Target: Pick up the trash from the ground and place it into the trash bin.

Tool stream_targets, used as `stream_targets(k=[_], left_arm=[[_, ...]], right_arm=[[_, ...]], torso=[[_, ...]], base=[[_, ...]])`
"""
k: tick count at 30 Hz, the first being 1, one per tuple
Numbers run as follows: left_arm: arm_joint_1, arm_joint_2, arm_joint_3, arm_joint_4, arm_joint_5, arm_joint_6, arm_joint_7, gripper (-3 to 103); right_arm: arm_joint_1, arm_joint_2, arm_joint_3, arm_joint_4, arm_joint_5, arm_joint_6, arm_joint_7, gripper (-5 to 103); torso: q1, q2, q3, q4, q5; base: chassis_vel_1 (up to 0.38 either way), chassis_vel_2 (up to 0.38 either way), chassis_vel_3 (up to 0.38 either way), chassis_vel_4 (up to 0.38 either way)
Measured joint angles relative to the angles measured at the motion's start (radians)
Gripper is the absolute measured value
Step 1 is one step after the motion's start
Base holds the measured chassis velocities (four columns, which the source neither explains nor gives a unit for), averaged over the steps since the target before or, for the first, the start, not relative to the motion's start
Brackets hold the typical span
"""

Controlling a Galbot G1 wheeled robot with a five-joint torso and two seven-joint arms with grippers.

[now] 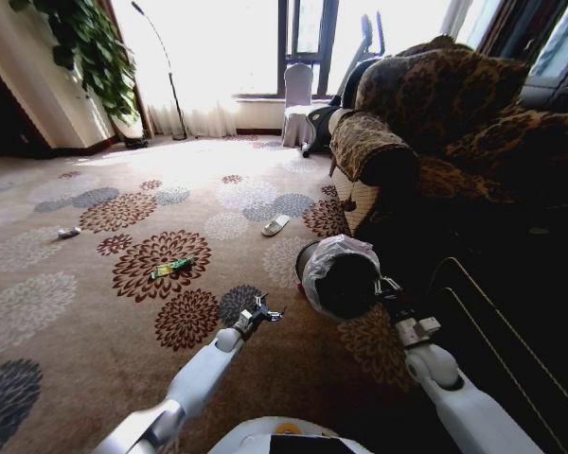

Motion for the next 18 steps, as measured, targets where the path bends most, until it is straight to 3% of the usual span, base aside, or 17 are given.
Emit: stream_targets(k=[9, 18], left_arm=[[-0.035, -0.012, 0.053, 0.038, -0.021, -0.010, 0.040, 100], [-0.091, -0.041, 0.129, 0.087, -0.055, -0.009, 0.068, 100]], right_arm=[[-0.008, -0.001, 0.009, -0.005, 0.010, 0.036, 0.000, 0], [-0.012, -0.017, 0.015, -0.004, 0.011, 0.050, 0.000, 0]], torso=[[0.000, 0.000, 0.000, 0.0001, -0.0001], [0.000, 0.000, 0.000, -0.0004, -0.0001]], base=[[-0.134, 0.133, 0.130, -0.147], [-0.004, 0.009, 0.007, -0.005]])
